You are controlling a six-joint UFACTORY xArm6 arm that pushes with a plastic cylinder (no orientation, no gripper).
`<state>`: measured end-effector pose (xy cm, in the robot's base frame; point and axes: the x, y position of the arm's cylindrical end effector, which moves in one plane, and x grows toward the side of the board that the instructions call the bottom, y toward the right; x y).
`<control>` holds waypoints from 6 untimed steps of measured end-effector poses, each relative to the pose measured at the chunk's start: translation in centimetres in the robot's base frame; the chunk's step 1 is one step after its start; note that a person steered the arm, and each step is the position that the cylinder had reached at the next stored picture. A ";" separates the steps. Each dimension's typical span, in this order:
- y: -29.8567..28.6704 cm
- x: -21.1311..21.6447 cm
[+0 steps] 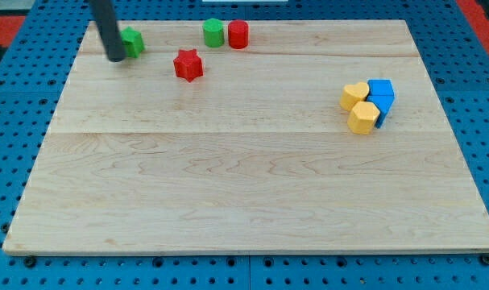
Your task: Move the green star to the left of the green circle
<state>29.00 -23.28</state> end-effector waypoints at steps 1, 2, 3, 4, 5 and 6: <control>-1.5 -0.5; 0.0 -2.1; 4.3 -2.8; 8.7 -3.5; 11.3 -3.5; 12.8 -2.9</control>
